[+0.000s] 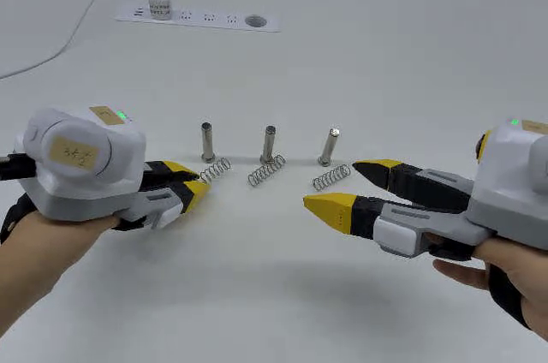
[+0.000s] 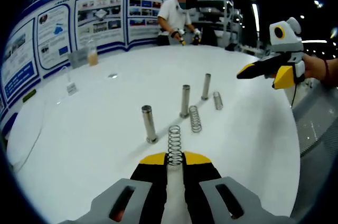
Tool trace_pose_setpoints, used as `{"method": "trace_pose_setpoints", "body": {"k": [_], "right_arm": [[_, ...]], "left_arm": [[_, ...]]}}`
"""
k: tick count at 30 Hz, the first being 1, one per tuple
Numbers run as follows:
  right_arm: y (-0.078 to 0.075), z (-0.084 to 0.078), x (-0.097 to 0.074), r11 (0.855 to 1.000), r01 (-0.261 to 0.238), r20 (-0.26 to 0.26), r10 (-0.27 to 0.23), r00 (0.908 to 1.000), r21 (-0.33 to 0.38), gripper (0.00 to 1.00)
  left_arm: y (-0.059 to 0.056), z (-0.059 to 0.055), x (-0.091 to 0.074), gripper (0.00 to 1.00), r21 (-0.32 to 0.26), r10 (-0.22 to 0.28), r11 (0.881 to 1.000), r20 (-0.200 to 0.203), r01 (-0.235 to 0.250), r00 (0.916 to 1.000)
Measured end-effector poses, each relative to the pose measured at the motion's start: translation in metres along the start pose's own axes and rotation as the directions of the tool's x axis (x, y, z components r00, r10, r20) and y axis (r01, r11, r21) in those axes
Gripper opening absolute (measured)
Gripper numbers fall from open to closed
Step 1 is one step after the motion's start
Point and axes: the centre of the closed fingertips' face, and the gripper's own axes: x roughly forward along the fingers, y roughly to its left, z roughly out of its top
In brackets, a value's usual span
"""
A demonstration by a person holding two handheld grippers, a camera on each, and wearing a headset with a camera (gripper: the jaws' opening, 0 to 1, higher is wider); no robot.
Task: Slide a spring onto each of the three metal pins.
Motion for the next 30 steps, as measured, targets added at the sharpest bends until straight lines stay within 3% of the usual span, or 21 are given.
{"method": "trace_pose_setpoints", "body": {"k": [8,11,19,26,30], "right_arm": [[0.004,0.009,0.002,0.998,0.001,0.045,-0.003,0.999,0.058,0.56],[0.006,0.017,0.005,0.991,-0.007,0.087,-0.005,0.9962,0.135,0.53],[0.015,0.028,0.017,0.983,-0.041,0.123,0.019,0.9923,0.178,0.5],[0.029,0.042,0.031,0.958,-0.108,0.181,0.061,0.9816,0.266,0.46],[0.035,0.046,0.036,0.939,-0.136,0.205,0.072,0.976,0.316,0.42]], "left_arm": [[-0.01,0.02,-0.017,0.1,-0.035,0.001,0.999,0.076,0.002,0.9971],[-0.014,0.028,-0.023,0.1,-0.085,-0.001,0.996,0.116,0.011,0.9932],[-0.024,0.046,-0.037,0.1,-0.13,0.001,0.991,0.192,0.024,0.9813],[-0.036,0.061,-0.047,0.1,-0.147,-0.01,0.988,0.257,0.05,0.9663],[-0.04,0.066,-0.053,0.1,-0.145,-0.009,0.988,0.265,0.05,0.9641]]}}
